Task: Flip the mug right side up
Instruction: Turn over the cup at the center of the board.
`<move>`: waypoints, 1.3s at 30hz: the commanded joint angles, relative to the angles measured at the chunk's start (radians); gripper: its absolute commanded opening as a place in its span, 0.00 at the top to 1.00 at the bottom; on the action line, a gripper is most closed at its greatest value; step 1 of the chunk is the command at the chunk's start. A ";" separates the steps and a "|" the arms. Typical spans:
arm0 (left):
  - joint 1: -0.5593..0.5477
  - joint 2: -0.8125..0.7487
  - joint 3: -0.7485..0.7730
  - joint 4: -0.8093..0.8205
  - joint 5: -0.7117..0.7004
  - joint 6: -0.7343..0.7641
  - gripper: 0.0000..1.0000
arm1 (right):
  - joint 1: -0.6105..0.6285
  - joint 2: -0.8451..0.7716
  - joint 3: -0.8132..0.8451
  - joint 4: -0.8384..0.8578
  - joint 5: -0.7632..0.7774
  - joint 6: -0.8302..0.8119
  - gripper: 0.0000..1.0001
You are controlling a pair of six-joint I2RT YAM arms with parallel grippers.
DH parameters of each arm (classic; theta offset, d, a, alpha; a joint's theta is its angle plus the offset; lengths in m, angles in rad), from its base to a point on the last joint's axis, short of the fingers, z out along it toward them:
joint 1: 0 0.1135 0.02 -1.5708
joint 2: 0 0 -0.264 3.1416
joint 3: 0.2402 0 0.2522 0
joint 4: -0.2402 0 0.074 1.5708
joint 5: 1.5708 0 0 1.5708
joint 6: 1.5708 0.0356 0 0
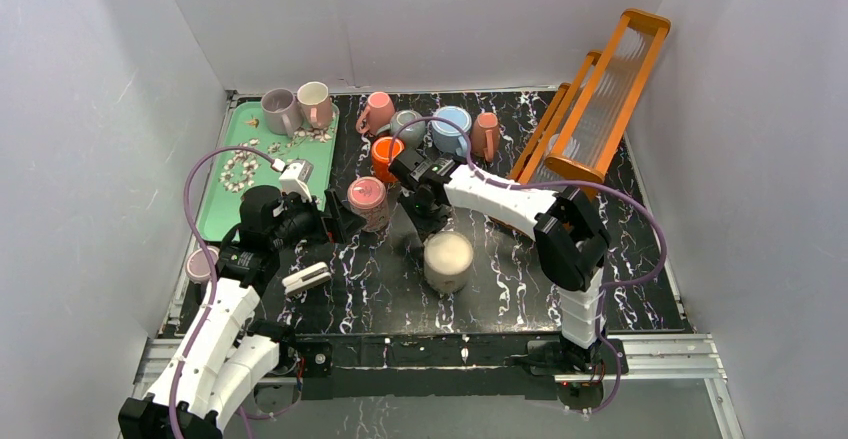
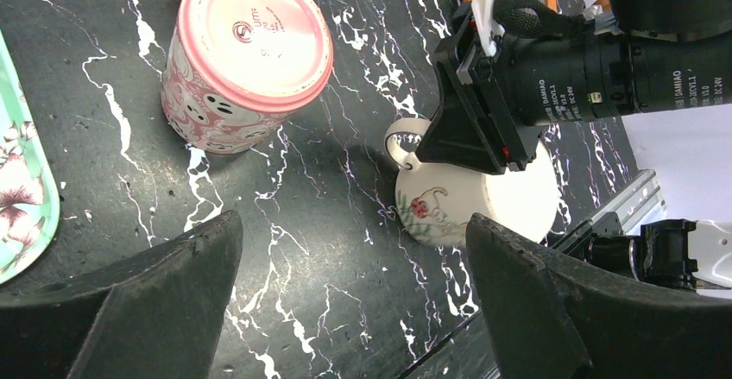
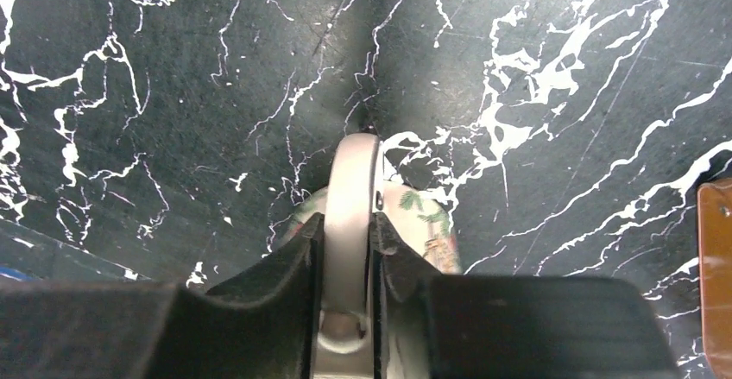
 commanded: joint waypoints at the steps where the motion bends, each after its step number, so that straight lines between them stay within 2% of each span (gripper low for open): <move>1: -0.002 -0.013 0.000 -0.011 -0.007 0.014 0.02 | 0.002 -0.046 0.010 0.036 0.013 -0.035 0.79; 7: -0.003 -0.009 -0.001 -0.013 -0.017 0.013 0.04 | 0.000 -0.139 -0.066 0.120 -0.014 -0.047 0.99; 16: -0.002 0.001 0.001 -0.007 0.002 0.015 0.09 | 0.002 -0.314 -0.175 0.260 -0.120 -0.052 0.99; 21: -0.002 0.000 -0.009 0.048 0.087 -0.012 0.13 | 0.001 -0.404 -0.253 0.348 -0.196 -0.041 0.99; 29: -0.002 0.011 0.045 0.083 0.211 -0.220 0.16 | 0.002 -0.571 -0.453 0.616 -0.248 -0.034 0.99; 32: -0.003 0.016 0.058 0.116 0.266 -0.215 0.16 | 0.001 -0.637 -0.524 0.737 -0.278 -0.032 0.99; 36: -0.002 0.022 0.066 0.150 0.291 -0.175 0.20 | 0.001 -0.684 -0.541 0.778 -0.337 -0.033 0.99; 39: -0.003 0.031 0.062 0.239 0.336 -0.190 0.22 | 0.001 -0.717 -0.565 0.818 -0.384 -0.014 0.99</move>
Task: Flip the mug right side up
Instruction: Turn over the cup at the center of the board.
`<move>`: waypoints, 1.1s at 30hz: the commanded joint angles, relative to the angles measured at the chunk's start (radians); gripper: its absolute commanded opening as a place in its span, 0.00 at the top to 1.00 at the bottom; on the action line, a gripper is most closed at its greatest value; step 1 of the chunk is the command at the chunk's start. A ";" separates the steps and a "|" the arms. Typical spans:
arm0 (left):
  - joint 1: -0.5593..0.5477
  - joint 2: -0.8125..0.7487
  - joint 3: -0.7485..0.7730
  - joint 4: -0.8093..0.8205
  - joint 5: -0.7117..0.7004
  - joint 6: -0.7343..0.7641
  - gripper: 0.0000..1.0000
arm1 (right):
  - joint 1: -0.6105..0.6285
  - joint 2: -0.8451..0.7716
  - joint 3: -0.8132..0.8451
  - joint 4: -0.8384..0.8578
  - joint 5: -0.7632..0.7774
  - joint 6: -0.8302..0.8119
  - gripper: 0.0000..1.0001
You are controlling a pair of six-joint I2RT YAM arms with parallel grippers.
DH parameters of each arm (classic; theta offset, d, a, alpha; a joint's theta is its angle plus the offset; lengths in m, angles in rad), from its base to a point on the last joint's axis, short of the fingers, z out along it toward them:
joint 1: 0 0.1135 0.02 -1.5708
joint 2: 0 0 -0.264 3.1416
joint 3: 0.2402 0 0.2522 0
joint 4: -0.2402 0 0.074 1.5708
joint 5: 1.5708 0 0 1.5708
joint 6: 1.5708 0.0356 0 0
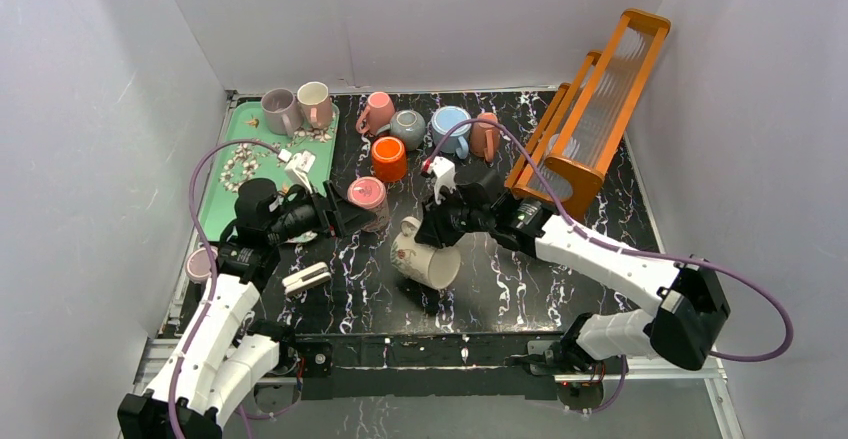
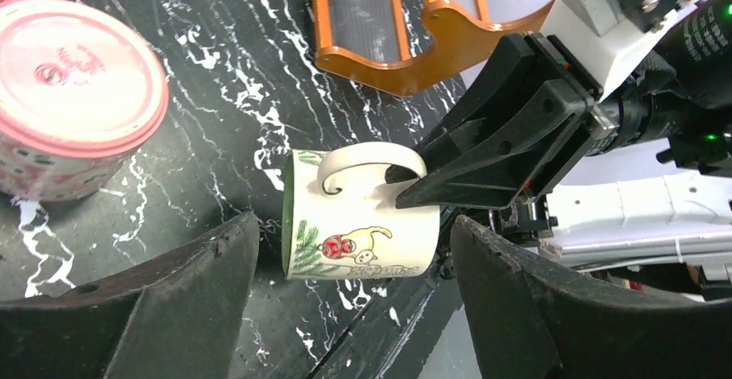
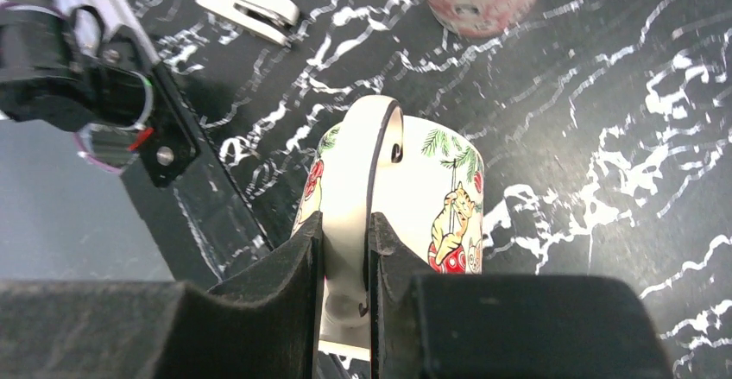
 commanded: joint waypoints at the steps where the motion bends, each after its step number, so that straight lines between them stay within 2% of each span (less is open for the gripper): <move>1: -0.003 0.017 0.035 0.138 0.106 -0.015 0.22 | 0.001 -0.096 -0.002 0.246 -0.129 0.047 0.99; 9: -0.015 0.081 0.069 0.282 0.271 -0.072 0.29 | 0.001 -0.197 -0.044 0.384 -0.242 0.148 0.99; 14: -0.046 0.065 0.018 0.603 0.333 -0.290 0.28 | 0.001 -0.242 -0.050 0.435 -0.283 0.205 0.99; 24: -0.162 0.058 0.043 0.615 0.325 -0.225 0.29 | 0.000 -0.294 -0.036 0.492 -0.330 0.273 0.99; 33: -0.230 0.075 0.027 0.615 0.328 -0.199 0.36 | 0.000 -0.321 -0.044 0.539 -0.354 0.306 0.99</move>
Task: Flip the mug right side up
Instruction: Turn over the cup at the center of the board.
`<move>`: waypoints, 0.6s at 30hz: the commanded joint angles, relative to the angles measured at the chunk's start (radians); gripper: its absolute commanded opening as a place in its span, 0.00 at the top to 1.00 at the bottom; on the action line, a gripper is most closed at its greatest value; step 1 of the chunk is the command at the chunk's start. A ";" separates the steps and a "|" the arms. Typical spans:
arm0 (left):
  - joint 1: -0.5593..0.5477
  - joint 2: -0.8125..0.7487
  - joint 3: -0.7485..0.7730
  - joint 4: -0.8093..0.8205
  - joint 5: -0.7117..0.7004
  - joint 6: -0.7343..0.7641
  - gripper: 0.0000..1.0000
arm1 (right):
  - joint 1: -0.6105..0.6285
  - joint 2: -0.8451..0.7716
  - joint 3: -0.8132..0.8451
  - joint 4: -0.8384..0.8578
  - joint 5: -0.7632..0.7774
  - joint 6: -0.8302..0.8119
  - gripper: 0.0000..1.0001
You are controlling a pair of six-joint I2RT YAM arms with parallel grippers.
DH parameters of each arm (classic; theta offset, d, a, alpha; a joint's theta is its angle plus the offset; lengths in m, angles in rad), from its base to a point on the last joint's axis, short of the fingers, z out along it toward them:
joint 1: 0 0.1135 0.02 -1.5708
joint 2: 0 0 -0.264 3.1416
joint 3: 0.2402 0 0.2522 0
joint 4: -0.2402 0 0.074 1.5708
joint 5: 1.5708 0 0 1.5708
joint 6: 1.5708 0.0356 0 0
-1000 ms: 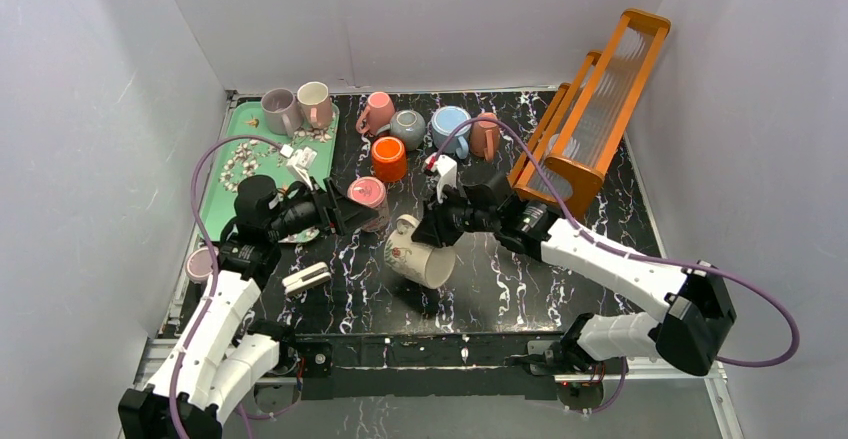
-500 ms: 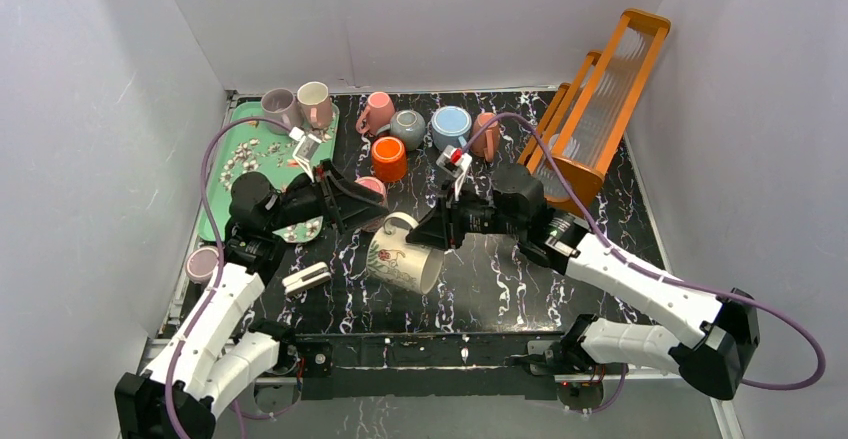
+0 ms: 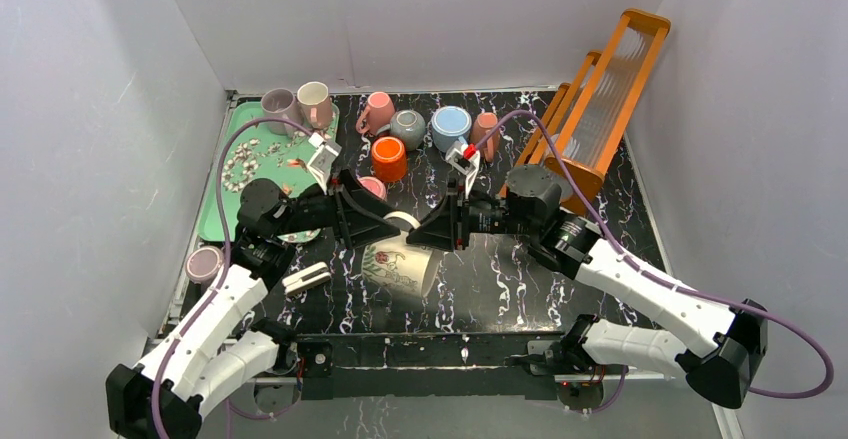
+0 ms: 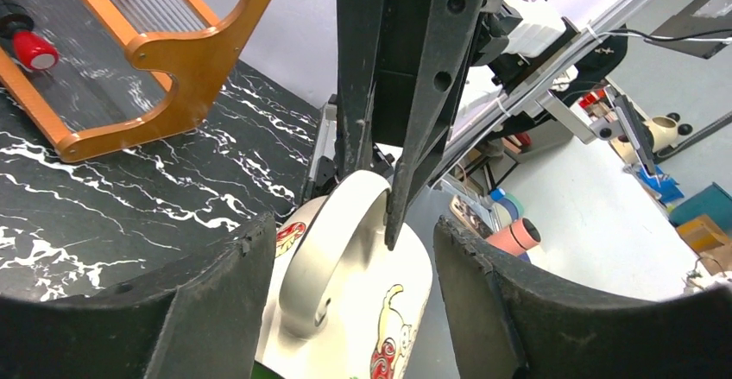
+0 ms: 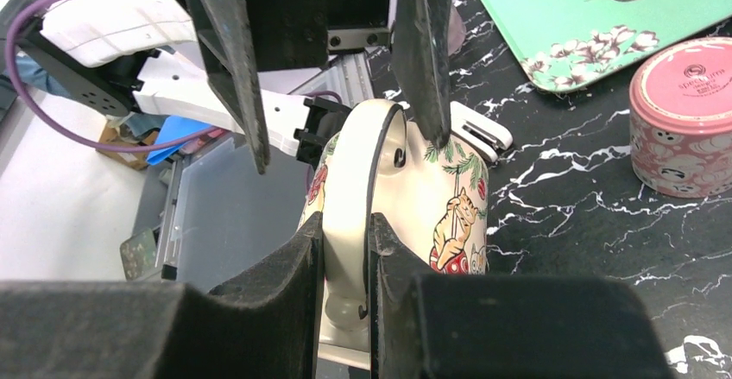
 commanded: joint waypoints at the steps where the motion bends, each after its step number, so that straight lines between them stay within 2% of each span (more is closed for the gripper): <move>1: -0.034 0.006 0.000 0.031 0.019 0.025 0.37 | 0.000 -0.059 0.025 0.218 -0.042 0.052 0.99; 3: -0.048 0.007 0.000 0.031 0.008 0.031 0.42 | 0.001 -0.055 0.022 0.232 -0.045 0.056 0.99; 6: -0.062 0.007 0.005 0.033 -0.002 0.034 0.60 | 0.000 -0.049 0.026 0.239 -0.051 0.065 0.99; 10: -0.068 -0.010 0.001 0.033 -0.018 0.036 0.96 | 0.001 -0.044 0.022 0.243 -0.052 0.073 0.99; 11: -0.068 -0.018 0.000 0.032 -0.026 0.040 1.00 | 0.001 -0.047 0.017 0.241 -0.047 0.073 0.99; 13: -0.068 -0.032 0.005 -0.001 -0.048 0.065 1.00 | 0.000 -0.053 0.007 0.233 -0.031 0.067 0.99; 16: -0.068 -0.035 0.052 -0.149 -0.097 0.180 1.00 | 0.000 -0.063 -0.001 0.203 0.004 0.051 0.97; 18: -0.068 -0.029 0.075 -0.249 -0.130 0.232 1.00 | 0.000 -0.068 -0.002 0.177 0.023 0.042 0.87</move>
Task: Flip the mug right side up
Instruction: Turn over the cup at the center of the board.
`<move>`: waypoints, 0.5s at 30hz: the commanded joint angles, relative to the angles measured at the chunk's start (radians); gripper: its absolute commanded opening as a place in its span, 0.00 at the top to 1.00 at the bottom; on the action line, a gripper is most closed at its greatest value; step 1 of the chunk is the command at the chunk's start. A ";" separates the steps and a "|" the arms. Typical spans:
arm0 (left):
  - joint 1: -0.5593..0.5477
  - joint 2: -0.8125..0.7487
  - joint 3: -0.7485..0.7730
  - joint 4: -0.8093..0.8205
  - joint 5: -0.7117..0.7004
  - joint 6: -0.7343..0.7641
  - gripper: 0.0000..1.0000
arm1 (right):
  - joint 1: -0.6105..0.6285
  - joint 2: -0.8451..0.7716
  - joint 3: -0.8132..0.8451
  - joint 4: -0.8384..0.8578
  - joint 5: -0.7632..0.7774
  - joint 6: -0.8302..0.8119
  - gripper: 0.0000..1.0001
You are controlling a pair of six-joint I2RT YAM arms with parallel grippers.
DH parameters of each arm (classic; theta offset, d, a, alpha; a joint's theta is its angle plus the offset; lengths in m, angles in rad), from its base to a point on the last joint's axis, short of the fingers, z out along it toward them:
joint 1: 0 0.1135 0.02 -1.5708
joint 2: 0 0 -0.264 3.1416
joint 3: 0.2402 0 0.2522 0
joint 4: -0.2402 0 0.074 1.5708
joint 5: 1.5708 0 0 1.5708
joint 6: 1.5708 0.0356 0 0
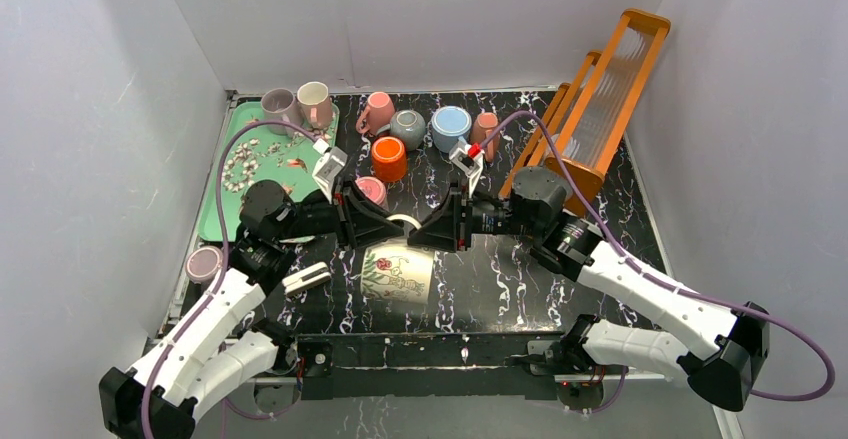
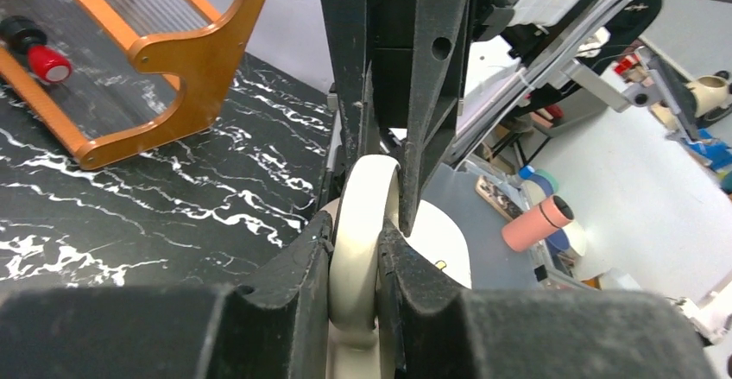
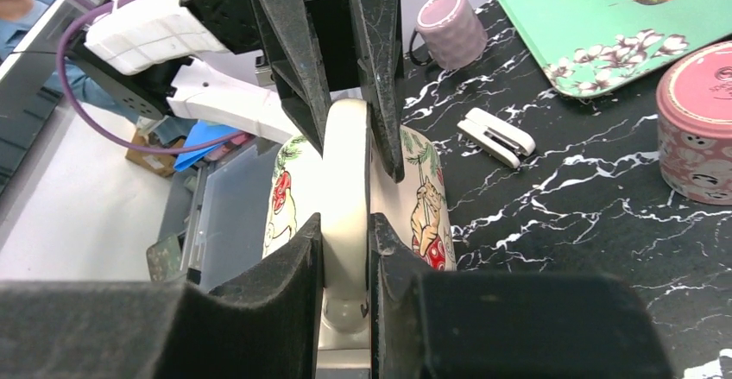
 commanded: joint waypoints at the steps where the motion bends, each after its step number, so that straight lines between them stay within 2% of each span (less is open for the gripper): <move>1: -0.004 0.001 0.084 -0.234 -0.112 0.142 1.00 | 0.004 -0.050 0.013 0.105 0.079 -0.032 0.81; 3: -0.004 0.009 0.100 -0.277 -0.133 0.167 1.00 | 0.004 -0.056 0.011 0.083 0.099 -0.038 0.67; 8: -0.004 0.025 0.156 -0.453 -0.227 0.266 1.00 | 0.005 -0.068 0.009 0.037 0.128 -0.048 0.43; 15: -0.004 0.072 0.310 -0.793 -0.387 0.468 1.00 | 0.004 -0.098 0.013 -0.026 0.169 -0.062 0.25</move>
